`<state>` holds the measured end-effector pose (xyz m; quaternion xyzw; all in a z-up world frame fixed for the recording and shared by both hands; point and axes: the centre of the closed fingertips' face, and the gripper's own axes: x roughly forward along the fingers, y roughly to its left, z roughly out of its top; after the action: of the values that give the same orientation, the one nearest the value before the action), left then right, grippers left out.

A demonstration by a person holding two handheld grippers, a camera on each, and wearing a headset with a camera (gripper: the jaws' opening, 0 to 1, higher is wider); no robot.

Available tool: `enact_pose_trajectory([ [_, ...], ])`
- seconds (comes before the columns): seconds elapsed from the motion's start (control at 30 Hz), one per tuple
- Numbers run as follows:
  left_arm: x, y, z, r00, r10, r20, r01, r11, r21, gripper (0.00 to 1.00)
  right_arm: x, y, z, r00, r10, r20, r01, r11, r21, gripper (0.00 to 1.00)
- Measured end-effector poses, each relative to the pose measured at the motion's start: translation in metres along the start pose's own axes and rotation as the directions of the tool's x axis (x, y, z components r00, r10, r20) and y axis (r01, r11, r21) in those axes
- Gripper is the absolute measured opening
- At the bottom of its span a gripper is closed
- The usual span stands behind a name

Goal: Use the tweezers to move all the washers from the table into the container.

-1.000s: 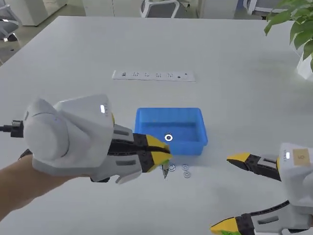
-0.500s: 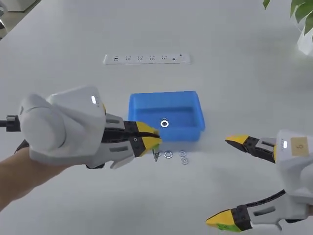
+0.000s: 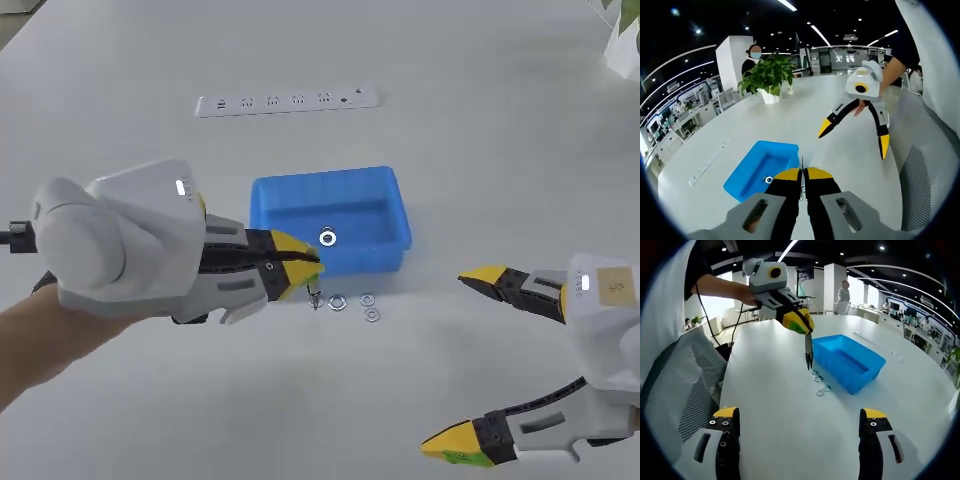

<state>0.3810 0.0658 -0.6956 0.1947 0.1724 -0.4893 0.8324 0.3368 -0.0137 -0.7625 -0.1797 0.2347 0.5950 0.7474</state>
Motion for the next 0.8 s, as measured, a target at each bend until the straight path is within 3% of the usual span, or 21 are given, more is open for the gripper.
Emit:
enact_pose_trajectory([
  [0.17, 0.007, 0.000, -0.006, 0.9999, -0.012, -0.011, 0.012, 1.000, 0.006, 0.06, 0.000, 0.002, -0.002, 1.0000, 0.007, 0.001, -0.007, 1.000, 0.008, 1.00],
  [0.8, 0.010, 0.006, -0.012, 0.9998, -0.017, -0.007, 0.016, 1.000, -0.005, 0.06, 0.004, 0.003, -0.007, 0.9993, 0.037, -0.012, -0.036, 0.999, 0.029, 0.98],
])
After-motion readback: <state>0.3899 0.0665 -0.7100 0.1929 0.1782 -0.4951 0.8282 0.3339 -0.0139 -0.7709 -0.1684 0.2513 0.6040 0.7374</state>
